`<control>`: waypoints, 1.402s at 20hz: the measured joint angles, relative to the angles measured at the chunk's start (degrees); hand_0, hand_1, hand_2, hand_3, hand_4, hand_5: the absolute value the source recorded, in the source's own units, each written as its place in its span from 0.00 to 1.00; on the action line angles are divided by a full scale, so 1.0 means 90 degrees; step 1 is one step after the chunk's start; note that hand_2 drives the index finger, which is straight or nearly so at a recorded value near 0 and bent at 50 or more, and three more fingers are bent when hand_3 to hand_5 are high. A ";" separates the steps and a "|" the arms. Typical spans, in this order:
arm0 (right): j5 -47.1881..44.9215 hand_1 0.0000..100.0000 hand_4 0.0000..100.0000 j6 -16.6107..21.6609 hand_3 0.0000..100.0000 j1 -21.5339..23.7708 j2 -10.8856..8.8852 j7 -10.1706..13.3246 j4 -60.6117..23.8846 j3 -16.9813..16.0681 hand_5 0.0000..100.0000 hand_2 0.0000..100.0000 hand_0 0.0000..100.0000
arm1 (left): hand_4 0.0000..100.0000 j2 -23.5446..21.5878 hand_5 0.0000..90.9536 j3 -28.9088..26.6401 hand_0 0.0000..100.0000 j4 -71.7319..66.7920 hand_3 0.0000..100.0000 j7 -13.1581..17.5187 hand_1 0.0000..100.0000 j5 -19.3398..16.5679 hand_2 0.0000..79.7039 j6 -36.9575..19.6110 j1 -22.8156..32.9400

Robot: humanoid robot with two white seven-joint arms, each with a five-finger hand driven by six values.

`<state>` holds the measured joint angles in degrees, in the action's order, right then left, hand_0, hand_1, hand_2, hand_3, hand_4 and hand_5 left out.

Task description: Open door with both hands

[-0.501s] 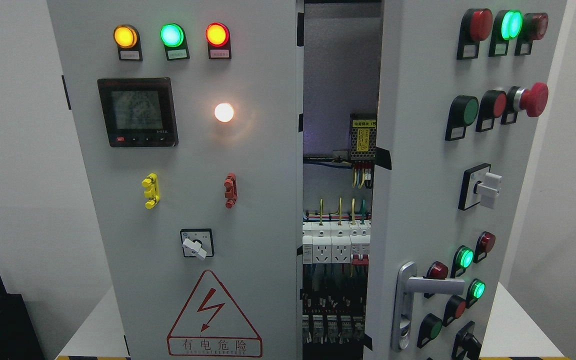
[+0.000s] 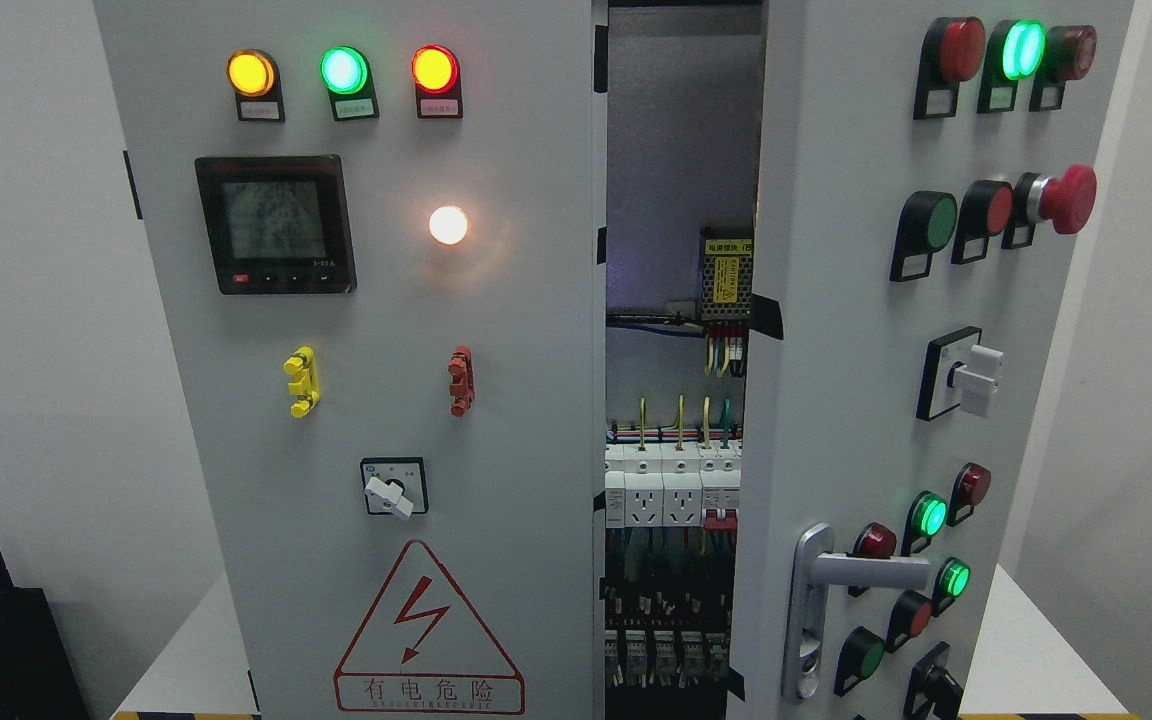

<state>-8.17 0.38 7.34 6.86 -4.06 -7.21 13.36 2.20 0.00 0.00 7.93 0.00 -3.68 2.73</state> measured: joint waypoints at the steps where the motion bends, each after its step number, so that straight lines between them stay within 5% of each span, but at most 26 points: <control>1: 0.0000 0.00 0.00 0.0000 0.00 0.0000 0.0000 0.0000 0.0000 0.0000 0.00 0.00 0.00 | 0.03 0.0000 0.00 0.0000 0.00 0.0000 0.00 0.0000 0.00 0.0000 0.00 0.0000 0.0000; 12: 0.0000 0.00 0.00 0.0000 0.00 0.0000 0.0000 0.0000 0.0000 0.0000 0.00 0.00 0.00 | 0.03 0.0000 0.00 0.0000 0.00 0.0351 0.00 0.0011 0.00 0.0000 0.00 0.0011 0.0182; 19: 0.0000 0.00 0.00 0.0000 0.00 0.0000 0.0000 0.0000 0.0000 0.0000 0.00 0.00 0.00 | 0.03 -0.0164 0.00 0.0097 0.00 0.2323 0.00 0.0082 0.00 0.0095 0.00 0.0413 0.1496; 28: 0.0000 0.00 0.00 0.0000 0.00 0.0001 0.0000 0.0000 0.0000 0.0000 0.00 0.00 0.00 | 0.03 -0.1038 0.00 0.0189 0.00 0.6016 0.00 0.0169 0.00 0.1132 0.00 0.0593 0.3574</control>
<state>-8.17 0.38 7.36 6.86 -4.06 -7.21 13.36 -7.14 1.70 54.15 9.45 10.18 1.66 34.89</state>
